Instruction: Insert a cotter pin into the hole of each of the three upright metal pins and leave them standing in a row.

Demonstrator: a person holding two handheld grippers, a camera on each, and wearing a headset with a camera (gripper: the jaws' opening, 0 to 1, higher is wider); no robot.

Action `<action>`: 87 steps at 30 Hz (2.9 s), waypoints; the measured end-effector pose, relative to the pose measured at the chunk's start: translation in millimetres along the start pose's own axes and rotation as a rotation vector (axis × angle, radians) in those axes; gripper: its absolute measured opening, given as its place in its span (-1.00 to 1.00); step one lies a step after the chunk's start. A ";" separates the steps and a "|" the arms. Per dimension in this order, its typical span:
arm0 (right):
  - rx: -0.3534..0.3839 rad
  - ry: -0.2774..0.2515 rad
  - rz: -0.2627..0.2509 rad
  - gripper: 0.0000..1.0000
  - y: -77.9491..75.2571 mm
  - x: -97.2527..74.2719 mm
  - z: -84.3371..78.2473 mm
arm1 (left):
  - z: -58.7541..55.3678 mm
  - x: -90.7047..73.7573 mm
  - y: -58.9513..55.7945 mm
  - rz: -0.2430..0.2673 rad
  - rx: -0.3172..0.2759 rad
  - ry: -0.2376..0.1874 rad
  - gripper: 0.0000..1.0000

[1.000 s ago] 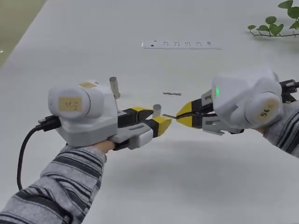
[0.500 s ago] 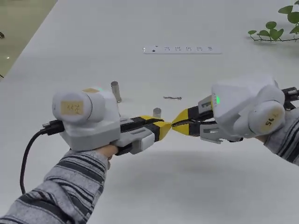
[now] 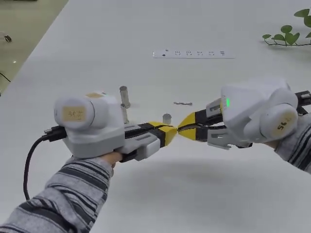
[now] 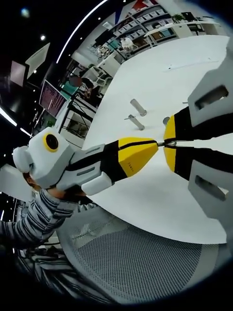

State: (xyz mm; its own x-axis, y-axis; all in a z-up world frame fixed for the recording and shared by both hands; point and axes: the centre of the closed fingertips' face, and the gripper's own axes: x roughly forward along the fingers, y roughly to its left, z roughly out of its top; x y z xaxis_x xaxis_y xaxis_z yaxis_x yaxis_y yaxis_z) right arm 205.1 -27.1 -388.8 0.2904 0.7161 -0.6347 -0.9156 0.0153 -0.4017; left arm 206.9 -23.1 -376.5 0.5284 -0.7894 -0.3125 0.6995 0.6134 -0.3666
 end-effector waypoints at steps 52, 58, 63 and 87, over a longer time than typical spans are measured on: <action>0.102 0.129 0.015 -1.00 -10.4 5.1 -42.9 | -15.5 8.8 33.5 0.183 0.325 0.064 -0.60; 0.119 0.169 -0.015 -1.00 -21.7 13.1 -56.8 | -21.9 16.8 50.3 0.249 0.291 0.078 -0.56; 0.137 0.203 -0.028 -1.00 -27.5 19.8 -69.1 | -27.9 23.5 61.6 0.291 0.270 0.084 -0.54; 0.152 0.239 0.014 -1.00 -31.9 41.2 -88.8 | -49.6 60.8 90.2 0.362 0.149 0.110 -0.56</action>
State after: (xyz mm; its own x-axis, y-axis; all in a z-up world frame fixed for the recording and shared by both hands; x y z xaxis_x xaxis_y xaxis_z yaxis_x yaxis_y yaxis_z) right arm 270.9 -60.1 -460.8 0.3188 0.5321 -0.7844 -0.9458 0.1239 -0.3003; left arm 278.2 -14.5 -472.0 0.7048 -0.5104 -0.4927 0.5438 0.8347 -0.0868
